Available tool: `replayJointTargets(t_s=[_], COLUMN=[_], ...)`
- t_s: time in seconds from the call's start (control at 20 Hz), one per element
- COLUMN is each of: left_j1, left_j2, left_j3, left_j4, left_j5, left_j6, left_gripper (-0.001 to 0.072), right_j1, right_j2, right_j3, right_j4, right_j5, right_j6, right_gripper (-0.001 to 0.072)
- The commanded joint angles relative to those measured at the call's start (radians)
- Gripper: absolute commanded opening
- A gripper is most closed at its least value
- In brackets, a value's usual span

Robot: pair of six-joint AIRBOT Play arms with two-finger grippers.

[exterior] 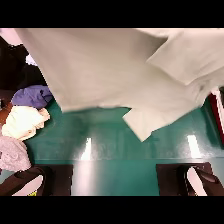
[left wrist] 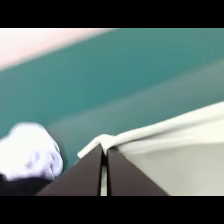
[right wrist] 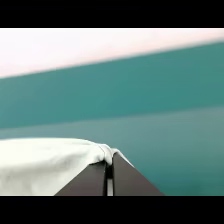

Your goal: Fold the shirts.

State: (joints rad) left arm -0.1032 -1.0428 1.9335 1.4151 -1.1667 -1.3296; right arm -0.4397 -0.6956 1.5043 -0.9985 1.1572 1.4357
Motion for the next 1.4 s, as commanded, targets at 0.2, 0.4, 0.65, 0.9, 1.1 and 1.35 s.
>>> replayJointTargets(t_s=[0.2, 0.4, 0.65, 0.9, 1.1, 1.35], left_j1=[0.004, 0.004, 0.004, 0.004, 0.004, 0.004], left_j2=[0.103, 0.124, 0.084, -0.189, -0.426, -0.547], left_j3=[0.229, 0.224, -0.038, -0.192, -0.193, -0.193], left_j4=[-0.166, -0.165, -0.054, -0.048, -0.069, -0.068], left_j5=[0.109, 0.142, 0.135, 0.057, 0.095, 0.227], left_j6=[0.003, 0.028, -0.017, -0.061, -0.098, -0.134], left_gripper=[0.0022, 0.0022, 0.0021, 0.0021, 0.0022, 0.0023], right_j1=[-0.034, -0.034, -0.034, 0.037, 0.178, 0.296], right_j2=[-0.172, -0.274, -0.369, -0.577, -0.711, -0.819], right_j3=[0.577, 0.680, 0.507, 0.438, 0.325, 0.189], right_j4=[0.001, -0.003, -0.091, -0.124, -0.274, -0.285], right_j5=[0.105, 0.112, 0.164, 0.241, 0.123, -0.195], right_j6=[-0.011, 0.043, 0.121, 0.124, 0.101, 0.101], right_gripper=[0.0013, 0.0013, 0.0012, 0.0012, 0.0014, 0.0018])
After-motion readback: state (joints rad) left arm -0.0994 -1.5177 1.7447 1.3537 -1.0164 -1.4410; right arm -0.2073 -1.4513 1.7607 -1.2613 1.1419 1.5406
